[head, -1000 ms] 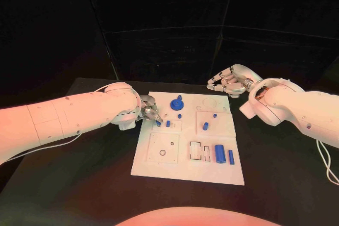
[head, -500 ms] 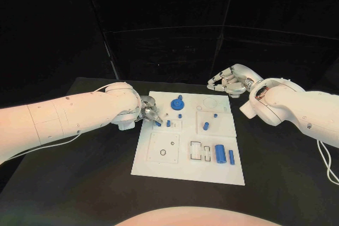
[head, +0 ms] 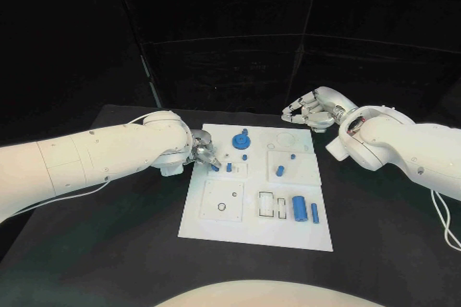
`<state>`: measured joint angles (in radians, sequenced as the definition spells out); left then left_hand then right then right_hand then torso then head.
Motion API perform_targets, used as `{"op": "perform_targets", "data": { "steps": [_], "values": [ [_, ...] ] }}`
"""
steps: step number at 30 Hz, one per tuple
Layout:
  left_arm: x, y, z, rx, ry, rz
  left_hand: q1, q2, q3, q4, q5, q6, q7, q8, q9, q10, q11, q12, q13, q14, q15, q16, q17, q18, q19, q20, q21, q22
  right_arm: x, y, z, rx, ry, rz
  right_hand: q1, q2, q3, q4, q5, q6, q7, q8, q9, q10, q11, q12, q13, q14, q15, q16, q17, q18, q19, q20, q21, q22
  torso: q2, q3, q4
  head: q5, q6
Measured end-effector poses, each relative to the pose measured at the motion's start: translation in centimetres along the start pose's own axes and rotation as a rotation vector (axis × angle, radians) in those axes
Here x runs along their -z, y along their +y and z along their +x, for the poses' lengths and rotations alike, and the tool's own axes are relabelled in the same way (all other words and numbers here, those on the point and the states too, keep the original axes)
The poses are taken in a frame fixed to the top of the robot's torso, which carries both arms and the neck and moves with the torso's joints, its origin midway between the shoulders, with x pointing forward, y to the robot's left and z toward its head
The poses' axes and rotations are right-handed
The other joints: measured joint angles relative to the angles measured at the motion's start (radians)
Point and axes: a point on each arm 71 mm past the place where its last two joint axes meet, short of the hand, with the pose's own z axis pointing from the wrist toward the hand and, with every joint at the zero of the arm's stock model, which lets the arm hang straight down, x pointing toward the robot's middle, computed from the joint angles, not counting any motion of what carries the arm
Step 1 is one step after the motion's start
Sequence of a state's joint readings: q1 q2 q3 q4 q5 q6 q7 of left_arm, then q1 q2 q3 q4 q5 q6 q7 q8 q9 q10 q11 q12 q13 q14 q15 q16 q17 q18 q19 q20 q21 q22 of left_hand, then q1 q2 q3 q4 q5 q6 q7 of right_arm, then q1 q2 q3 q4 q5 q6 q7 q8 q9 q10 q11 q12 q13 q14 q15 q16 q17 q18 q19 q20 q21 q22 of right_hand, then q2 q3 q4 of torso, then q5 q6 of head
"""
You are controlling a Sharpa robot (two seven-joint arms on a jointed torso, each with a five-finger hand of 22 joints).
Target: Assemble the parts on the task board
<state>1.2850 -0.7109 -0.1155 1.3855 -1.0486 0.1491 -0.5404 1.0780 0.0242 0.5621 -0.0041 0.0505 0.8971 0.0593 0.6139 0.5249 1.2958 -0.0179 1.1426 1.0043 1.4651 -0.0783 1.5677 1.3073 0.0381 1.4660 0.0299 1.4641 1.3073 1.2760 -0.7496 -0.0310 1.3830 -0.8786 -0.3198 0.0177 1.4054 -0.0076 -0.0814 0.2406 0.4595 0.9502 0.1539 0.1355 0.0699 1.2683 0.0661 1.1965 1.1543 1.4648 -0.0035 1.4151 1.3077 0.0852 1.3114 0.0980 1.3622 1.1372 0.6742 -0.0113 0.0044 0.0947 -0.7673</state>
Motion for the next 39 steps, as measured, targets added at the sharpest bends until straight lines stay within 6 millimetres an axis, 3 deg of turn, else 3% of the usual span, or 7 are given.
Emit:
{"op": "perform_targets", "data": {
  "steps": [7,14,17,20,39],
  "values": [
    [-0.07,-0.07,0.00,-0.006,0.005,-0.002,-0.012,-0.010,0.007,0.004,0.000,0.009,-0.006,0.007,-0.002,0.006,-0.005,0.008,0.006,0.000,0.000,0.000,0.000,0.000,0.000,0.000,0.000,0.000,0.07,-0.05,-0.07,0.000,-0.002,0.001,0.000,0.000,0.000,0.000,0.000,0.000,0.000,0.004,0.000,0.000,0.000,0.000,0.002,0.000,0.000,0.000,0.000,0.000,0.000,0.000,0.000,0.000,0.000,0.0004,-0.0012,-0.001,0.000],
    [-0.17,-0.26,0.10,-0.013,0.010,-0.004,-0.040,-0.035,0.036,-0.029,0.000,0.020,-0.013,0.015,0.001,0.015,-0.007,0.015,0.015,0.000,0.000,0.000,0.000,0.000,0.000,0.000,0.005,0.000,0.08,-0.01,-0.05,0.000,-0.001,-0.001,0.000,0.000,0.000,0.000,0.000,0.000,0.000,0.004,0.000,0.000,0.000,0.000,0.002,0.000,0.000,0.000,0.000,0.000,0.000,0.000,0.000,0.000,-0.001,0.0010,-0.0012,-0.003,-0.001],
    [-0.22,-0.30,0.11,-0.015,0.011,-0.006,-0.066,-0.050,0.052,-0.061,0.000,0.028,-0.020,0.022,0.001,0.020,-0.012,0.019,0.018,0.000,0.000,0.000,0.000,0.000,0.000,0.000,0.006,0.000,0.09,0.00,-0.04,0.000,-0.001,-0.001,0.000,0.000,0.000,0.000,0.000,0.000,0.000,0.004,0.000,0.000,0.000,0.000,0.002,0.000,0.000,0.000,0.000,0.000,0.000,0.000,0.000,0.000,-0.001,0.0009,-0.0012,-0.003,0.000],
    [-0.26,-0.36,0.13,-0.016,0.012,-0.009,-0.084,-0.055,0.044,-0.066,0.000,0.034,-0.020,0.023,0.000,0.022,-0.014,0.020,0.022,0.002,-0.002,0.000,0.000,0.000,0.000,0.000,0.008,0.000,0.09,0.01,-0.03,0.000,-0.001,-0.001,0.000,0.000,0.000,0.000,0.000,0.000,0.000,0.004,0.000,0.000,0.000,0.000,0.002,0.000,0.000,0.000,0.000,0.000,0.000,0.000,0.000,0.000,-0.001,0.0007,-0.0009,-0.001,0.000],
    [-0.65,-0.45,0.41,-0.018,0.020,-0.024,-0.132,-0.051,-0.088,0.002,0.004,0.054,-0.026,0.027,-0.015,0.030,-0.016,0.035,0.037,0.000,-0.007,0.000,0.000,0.000,0.000,-0.007,0.016,0.000,0.03,0.08,0.04,-0.001,0.000,-0.003,0.000,0.000,-0.003,0.003,0.000,0.000,0.000,0.004,0.000,0.000,0.000,0.000,0.002,0.000,0.000,0.000,0.000,0.000,0.000,0.000,0.000,0.000,-0.001,0.0001,0.0004,-0.003,0.000]
  ]
}}
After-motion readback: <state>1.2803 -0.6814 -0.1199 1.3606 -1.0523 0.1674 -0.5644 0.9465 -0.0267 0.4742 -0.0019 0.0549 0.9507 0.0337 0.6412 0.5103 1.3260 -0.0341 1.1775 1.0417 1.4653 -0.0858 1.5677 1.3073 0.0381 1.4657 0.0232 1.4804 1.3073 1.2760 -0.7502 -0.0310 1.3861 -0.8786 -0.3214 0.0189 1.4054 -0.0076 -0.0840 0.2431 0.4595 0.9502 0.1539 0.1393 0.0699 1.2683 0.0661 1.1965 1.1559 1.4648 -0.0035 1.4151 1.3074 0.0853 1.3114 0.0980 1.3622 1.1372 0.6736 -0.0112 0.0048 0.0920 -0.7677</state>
